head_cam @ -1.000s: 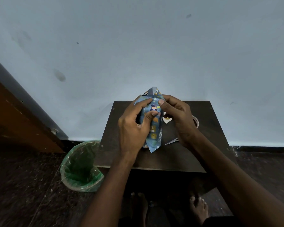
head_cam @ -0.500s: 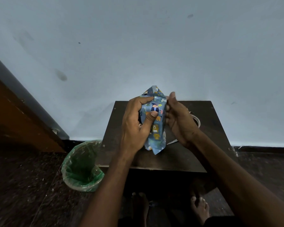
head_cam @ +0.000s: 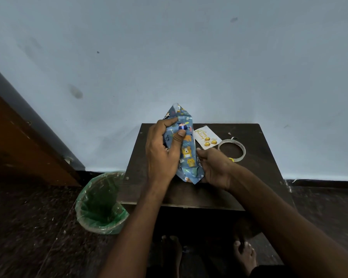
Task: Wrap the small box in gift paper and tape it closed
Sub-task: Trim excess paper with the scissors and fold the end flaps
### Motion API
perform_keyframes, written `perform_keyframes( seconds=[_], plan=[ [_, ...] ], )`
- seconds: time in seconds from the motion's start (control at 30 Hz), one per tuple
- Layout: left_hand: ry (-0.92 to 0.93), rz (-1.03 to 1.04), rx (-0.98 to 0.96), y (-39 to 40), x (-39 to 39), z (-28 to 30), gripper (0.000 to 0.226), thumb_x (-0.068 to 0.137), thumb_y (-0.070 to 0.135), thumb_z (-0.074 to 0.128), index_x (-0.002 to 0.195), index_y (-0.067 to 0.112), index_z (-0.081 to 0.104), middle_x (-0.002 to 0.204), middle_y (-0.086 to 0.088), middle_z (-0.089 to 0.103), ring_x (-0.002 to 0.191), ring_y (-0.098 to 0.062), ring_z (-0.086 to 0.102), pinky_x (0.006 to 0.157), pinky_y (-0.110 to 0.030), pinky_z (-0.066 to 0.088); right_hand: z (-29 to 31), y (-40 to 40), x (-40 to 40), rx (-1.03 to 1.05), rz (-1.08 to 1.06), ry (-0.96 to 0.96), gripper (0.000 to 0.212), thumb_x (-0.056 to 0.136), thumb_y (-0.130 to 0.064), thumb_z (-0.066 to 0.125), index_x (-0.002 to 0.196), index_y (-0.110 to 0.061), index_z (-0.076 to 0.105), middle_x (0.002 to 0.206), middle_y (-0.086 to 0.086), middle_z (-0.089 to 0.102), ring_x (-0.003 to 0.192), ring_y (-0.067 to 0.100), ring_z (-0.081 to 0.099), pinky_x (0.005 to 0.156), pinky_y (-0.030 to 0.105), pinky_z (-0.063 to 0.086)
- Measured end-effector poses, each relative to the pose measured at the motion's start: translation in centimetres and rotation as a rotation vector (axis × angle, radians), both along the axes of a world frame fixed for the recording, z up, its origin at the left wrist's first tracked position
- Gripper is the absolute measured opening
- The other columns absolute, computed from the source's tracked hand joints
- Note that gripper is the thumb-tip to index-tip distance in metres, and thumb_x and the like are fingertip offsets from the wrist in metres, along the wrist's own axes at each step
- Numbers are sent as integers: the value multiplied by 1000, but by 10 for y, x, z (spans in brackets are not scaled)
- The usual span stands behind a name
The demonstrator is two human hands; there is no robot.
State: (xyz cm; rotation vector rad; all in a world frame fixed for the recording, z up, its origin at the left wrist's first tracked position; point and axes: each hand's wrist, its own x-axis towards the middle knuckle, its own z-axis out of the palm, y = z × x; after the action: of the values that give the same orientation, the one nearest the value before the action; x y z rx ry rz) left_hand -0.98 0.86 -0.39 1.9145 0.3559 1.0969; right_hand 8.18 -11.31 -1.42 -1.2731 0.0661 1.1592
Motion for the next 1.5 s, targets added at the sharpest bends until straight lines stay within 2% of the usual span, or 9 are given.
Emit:
perform_keyframes(
  seconds=[0.23,0.37,0.47,0.67,0.9,1.07,1.17,1.37,1.5],
  plan=[
    [-64,157,-158,9,3,-3,23,101,38,68,121,26,69,118,8,71,114,-17,68,96,-50,56,6,-12,9,-61,101,-41,22,104,-4,53,121,-2,66,116,19,75,99,31,73,87,44,61],
    [-91,238,-259,10,4,-5,30,99,49,65,121,30,68,120,9,72,116,-16,68,97,-49,57,3,-18,11,-52,104,84,17,98,-8,65,113,-1,68,111,18,76,104,31,72,97,45,57],
    [-92,267,-302,11,4,-5,34,97,57,63,121,33,67,121,8,71,115,-13,69,97,-46,57,0,-16,9,0,29,120,16,100,2,57,110,-4,68,105,14,78,102,28,71,102,46,53],
    [-109,279,-328,7,7,-9,38,97,56,64,124,30,67,124,7,70,119,-14,67,100,-45,57,-6,-3,-1,62,-139,201,31,107,9,35,123,-2,58,108,16,71,98,29,67,93,46,51],
    [-116,336,-370,13,9,-12,35,96,59,65,120,34,66,121,6,71,115,-14,69,97,-46,58,-11,-2,-7,70,-115,114,24,101,-1,58,122,-10,66,115,10,75,96,23,71,79,40,58],
    [-121,338,-438,12,12,-14,32,94,62,65,113,37,67,114,10,74,110,-13,71,94,-47,59,-7,0,-15,87,-165,96,22,102,8,53,108,-9,66,95,9,76,67,14,73,54,23,57],
    [-112,357,-509,12,14,-14,35,92,64,65,111,35,68,111,8,76,104,-10,73,91,-42,61,-8,2,-18,164,-255,122,25,102,13,51,118,-3,62,111,17,75,88,26,76,60,29,64],
    [-196,406,-765,16,15,-9,17,102,36,72,111,22,70,101,11,76,82,9,69,77,-20,57,-9,-1,-26,171,-261,-205,27,103,-1,61,130,-3,59,106,11,79,89,23,77,72,32,65],
    [-215,446,-879,22,12,-6,30,101,41,72,114,15,71,98,7,75,80,0,70,70,-18,58,-7,-5,-35,165,-98,-532,44,93,-5,74,133,-17,61,113,2,79,103,16,72,79,29,58]
  ],
)
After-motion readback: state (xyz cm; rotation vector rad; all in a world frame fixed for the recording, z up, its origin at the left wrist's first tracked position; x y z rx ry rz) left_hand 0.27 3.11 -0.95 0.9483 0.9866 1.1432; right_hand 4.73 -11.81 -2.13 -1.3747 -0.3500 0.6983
